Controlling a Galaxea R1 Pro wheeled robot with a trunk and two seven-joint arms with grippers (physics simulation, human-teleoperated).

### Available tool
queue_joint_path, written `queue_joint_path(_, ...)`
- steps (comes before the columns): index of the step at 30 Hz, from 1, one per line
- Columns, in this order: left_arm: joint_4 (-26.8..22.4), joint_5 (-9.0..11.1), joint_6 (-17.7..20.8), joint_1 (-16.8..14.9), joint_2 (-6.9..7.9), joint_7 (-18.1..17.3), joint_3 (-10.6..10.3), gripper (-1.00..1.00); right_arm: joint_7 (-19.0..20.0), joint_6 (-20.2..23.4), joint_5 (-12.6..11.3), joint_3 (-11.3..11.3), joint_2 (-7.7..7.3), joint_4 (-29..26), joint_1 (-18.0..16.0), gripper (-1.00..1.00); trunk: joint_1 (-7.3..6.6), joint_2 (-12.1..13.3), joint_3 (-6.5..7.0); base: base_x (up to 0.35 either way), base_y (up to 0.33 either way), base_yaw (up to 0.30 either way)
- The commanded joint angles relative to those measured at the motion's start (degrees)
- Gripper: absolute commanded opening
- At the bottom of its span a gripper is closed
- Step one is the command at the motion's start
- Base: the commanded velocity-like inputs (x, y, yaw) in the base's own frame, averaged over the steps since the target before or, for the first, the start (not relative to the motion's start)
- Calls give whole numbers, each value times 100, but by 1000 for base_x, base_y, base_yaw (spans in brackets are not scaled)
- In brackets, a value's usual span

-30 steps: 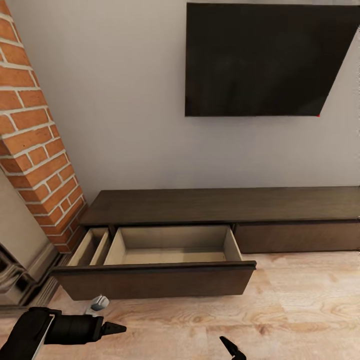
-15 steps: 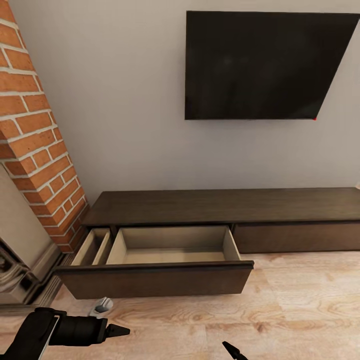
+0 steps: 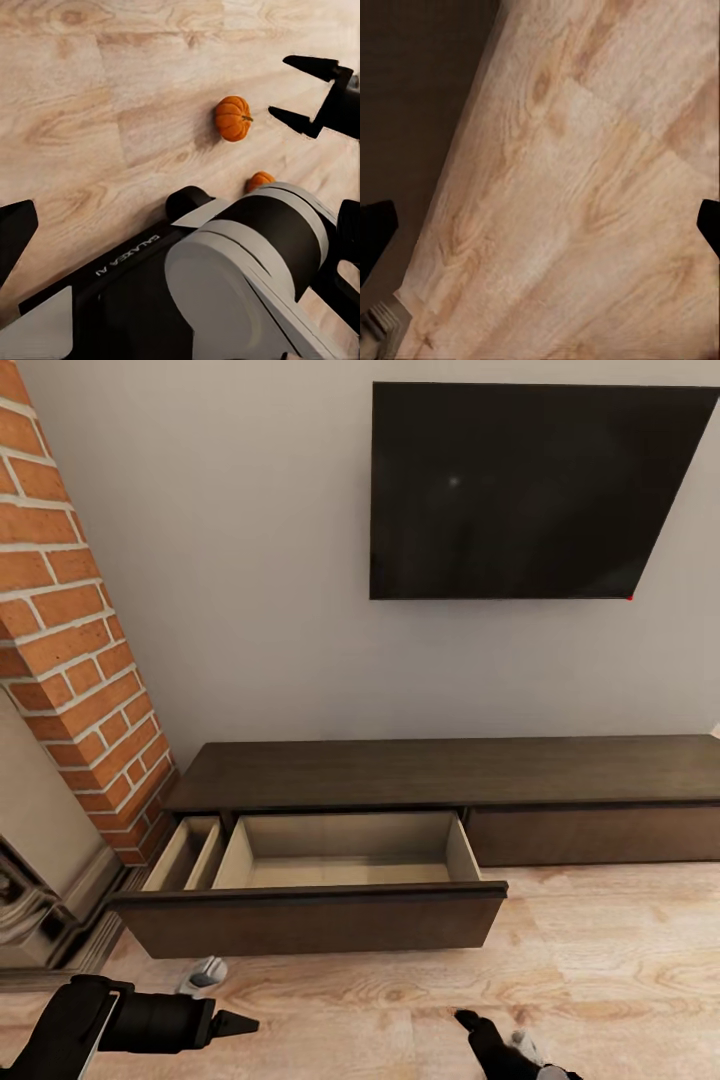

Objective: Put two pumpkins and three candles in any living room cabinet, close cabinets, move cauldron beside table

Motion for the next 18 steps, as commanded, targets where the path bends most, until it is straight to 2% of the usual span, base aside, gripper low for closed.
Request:
queue_joint_path(1, 0, -15, 0, 0, 0, 87, 3, 100, -296, 0, 75, 84, 35, -127, 8, 100, 0, 0, 0, 0, 0, 0)
queue_joint_path(2, 0, -18, 0, 2, 0, 138, 3, 100, -429, 0, 108, 143, 53, -176, 10, 100, 0, 0, 0, 0, 0, 0)
queue_joint_path(4, 0, -27, 0, 1, 0, 383, 7, 100, -928, -1, 204, 456, 102, -330, 17, 100, 0, 0, 0, 0, 0, 0)
queue_joint_path(5, 0, -28, 0, 1, -4, 452, 7, 100, -1044, 0, 216, 542, 108, -362, 17, 100, 0, 0, 0, 0, 0, 0)
queue_joint_path(7, 0, -31, -1, 0, -53, 765, 15, 100, -1469, -3, 245, 852, 126, -469, 19, 100, 0, 0, 0, 0, 0, 0)
queue_joint_path(8, 0, -31, -1, 0, -71, 856, 17, 100, -1559, -4, 248, 914, 128, -494, 20, 100, 0, 0, 0, 0, 0, 0)
queue_joint_path(10, 0, -32, -1, 0, -154, 1256, 25, 100, -1820, -6, 254, 1075, 138, -578, 20, 100, 0, 0, 0, 0, 0, 0)
queue_joint_path(13, 0, -26, -1, 0, -288, 1737, 38, 100, -1953, -8, 257, 1149, 142, -618, 21, 100, 0, 0, 0, 0, 0, 0)
queue_joint_path(18, 0, -17, -2, 0, -405, 2053, 49, 100, -1995, -3, 218, 1161, 138, -634, 21, 100, 0, 0, 0, 0, 0, -87)
